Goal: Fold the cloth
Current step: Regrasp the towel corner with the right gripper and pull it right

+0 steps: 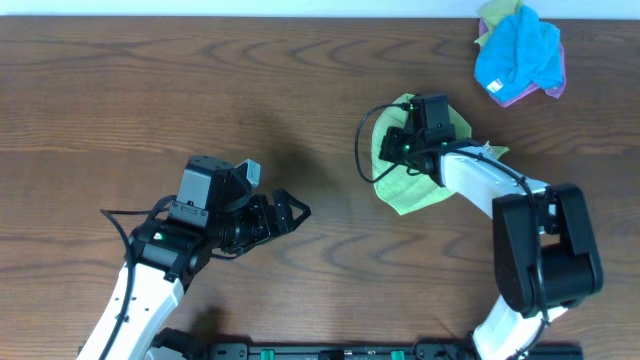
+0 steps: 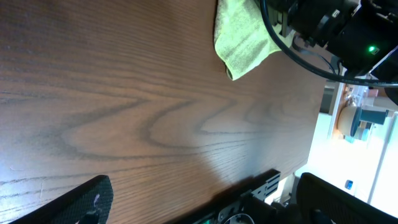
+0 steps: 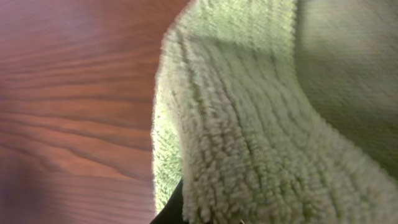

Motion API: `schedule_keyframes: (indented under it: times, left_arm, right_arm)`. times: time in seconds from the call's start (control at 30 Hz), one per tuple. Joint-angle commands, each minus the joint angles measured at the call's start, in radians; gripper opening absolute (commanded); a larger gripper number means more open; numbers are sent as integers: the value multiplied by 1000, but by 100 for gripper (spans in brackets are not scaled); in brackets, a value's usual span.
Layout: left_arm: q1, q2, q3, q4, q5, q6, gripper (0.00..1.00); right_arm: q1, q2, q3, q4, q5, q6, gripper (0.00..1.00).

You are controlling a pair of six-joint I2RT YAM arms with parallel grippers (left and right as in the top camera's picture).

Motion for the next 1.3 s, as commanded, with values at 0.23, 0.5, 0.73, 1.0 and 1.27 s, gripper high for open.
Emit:
schedule_keyframes:
  times: [0.23,0.5,0.73,1.0,1.27]
  left_arm:
    - [-4,0,23,0,6,41,95]
    - [-4,0,23,-2,7,41,95]
    - [-4,0,23,-2,7,41,95]
    - [-4,0,23,5,2,39,95]
    - [-4,0,23,0,2,-36,96]
  right_arm:
    - [169,40,61,207,74,41,1]
    - [241,287,318,230,97,40,11]
    - [249,357,521,209,193,-3,72]
    - [248,261,658,-162,164,-6,96]
    - [217,42,660,-564,132,-8,99]
